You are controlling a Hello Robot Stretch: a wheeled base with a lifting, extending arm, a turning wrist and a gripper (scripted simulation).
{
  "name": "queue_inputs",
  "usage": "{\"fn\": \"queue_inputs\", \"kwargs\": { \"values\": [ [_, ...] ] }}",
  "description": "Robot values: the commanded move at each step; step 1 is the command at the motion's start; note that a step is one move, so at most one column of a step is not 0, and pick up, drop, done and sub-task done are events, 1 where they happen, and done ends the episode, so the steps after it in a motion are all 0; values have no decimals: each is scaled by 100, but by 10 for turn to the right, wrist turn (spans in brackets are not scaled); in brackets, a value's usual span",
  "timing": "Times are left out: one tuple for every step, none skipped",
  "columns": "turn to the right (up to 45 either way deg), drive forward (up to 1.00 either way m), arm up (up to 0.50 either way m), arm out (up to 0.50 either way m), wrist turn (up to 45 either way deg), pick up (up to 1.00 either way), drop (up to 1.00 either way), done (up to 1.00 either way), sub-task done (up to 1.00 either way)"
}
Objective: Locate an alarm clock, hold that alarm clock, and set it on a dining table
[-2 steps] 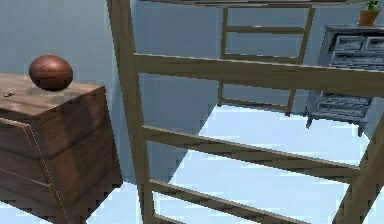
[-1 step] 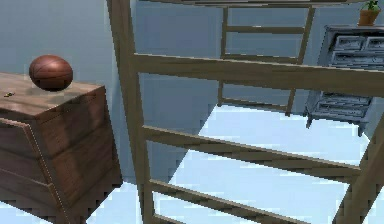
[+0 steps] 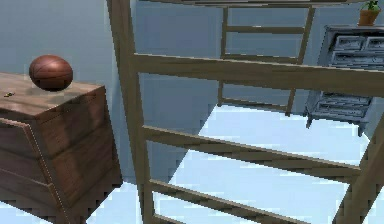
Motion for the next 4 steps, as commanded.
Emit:
{"fn": "queue_inputs", "kwargs": {
  "values": [
    [0,0,0,0,450,0,0,0,0],
    [0,0,0,0,180,0,0,0,0],
    [0,0,-30,0,0,0,0,0,0],
    [0,0,0,0,0,100,0,0,0]
  ]
}}
